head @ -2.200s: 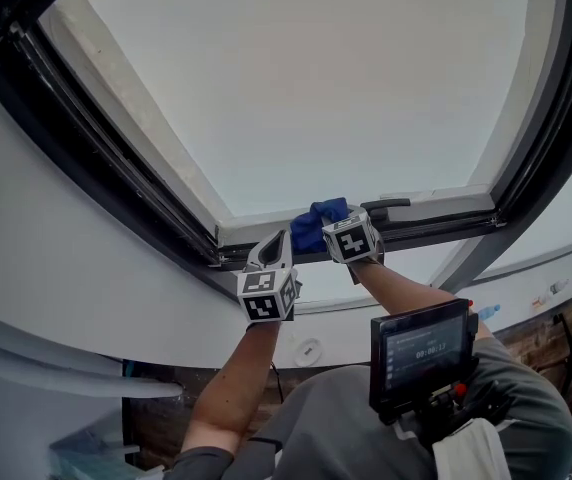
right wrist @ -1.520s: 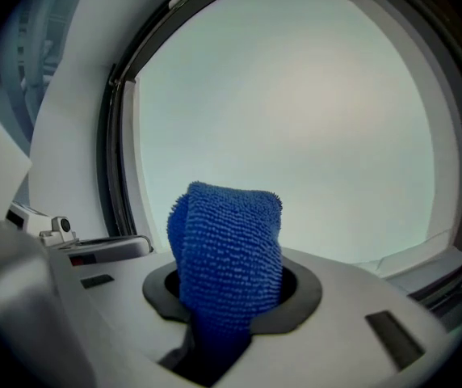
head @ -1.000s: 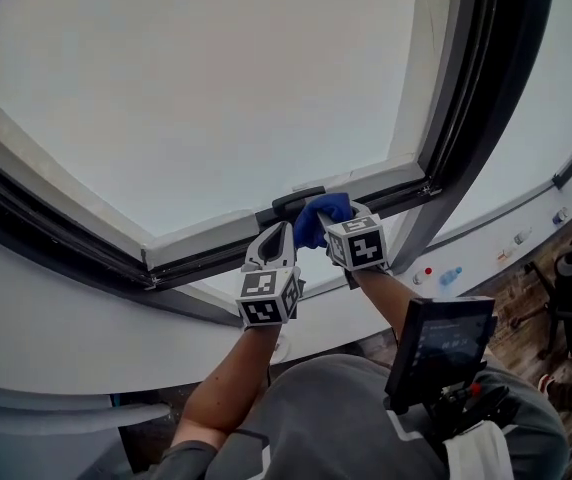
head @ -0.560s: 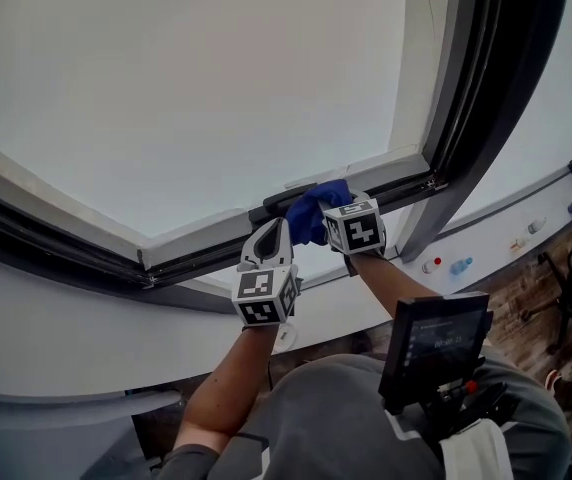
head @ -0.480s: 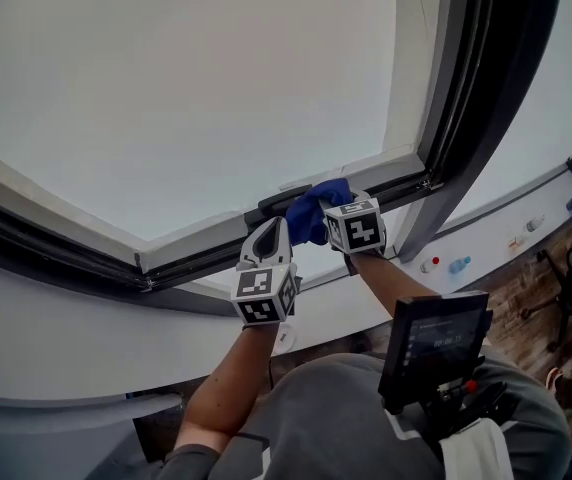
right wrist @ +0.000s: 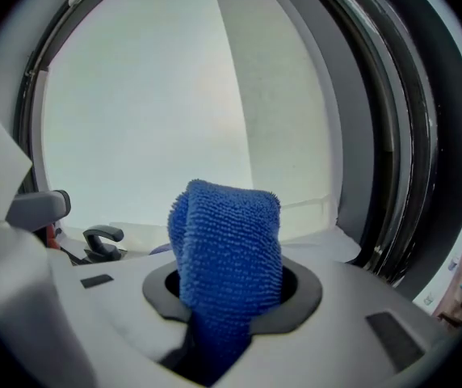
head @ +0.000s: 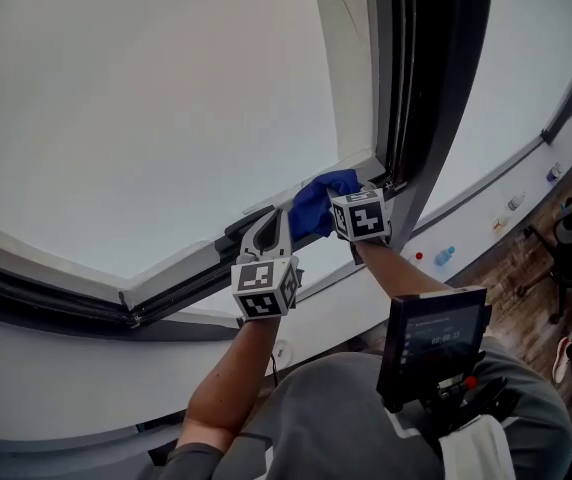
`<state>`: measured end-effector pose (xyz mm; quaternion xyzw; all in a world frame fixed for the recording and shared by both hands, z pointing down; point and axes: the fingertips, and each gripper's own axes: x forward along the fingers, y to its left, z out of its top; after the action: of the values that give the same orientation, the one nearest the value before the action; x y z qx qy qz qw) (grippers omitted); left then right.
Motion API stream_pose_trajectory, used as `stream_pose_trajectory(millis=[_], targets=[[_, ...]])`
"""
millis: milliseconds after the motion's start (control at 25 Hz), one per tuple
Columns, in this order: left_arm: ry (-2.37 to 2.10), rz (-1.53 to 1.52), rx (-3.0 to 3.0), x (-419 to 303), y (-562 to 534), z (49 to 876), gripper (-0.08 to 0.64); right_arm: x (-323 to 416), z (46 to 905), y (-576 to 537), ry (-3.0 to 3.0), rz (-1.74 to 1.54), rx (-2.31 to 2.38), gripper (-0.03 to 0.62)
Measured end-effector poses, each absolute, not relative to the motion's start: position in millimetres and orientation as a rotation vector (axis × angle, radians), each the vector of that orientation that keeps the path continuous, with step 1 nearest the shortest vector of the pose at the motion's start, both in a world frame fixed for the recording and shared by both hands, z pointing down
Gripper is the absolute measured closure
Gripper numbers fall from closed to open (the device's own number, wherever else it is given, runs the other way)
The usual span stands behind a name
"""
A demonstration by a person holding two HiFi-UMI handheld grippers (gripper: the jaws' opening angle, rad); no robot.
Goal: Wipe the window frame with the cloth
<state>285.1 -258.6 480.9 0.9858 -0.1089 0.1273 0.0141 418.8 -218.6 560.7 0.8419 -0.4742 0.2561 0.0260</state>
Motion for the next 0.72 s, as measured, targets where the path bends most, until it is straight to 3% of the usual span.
stream_pose_trajectory(millis=[720], targets=[[-0.078,0.387,3.122,332.5,-229.5,471.8,0.551,482.3,556.3,-173.0,-1.146,0.673,2.719,0.463]])
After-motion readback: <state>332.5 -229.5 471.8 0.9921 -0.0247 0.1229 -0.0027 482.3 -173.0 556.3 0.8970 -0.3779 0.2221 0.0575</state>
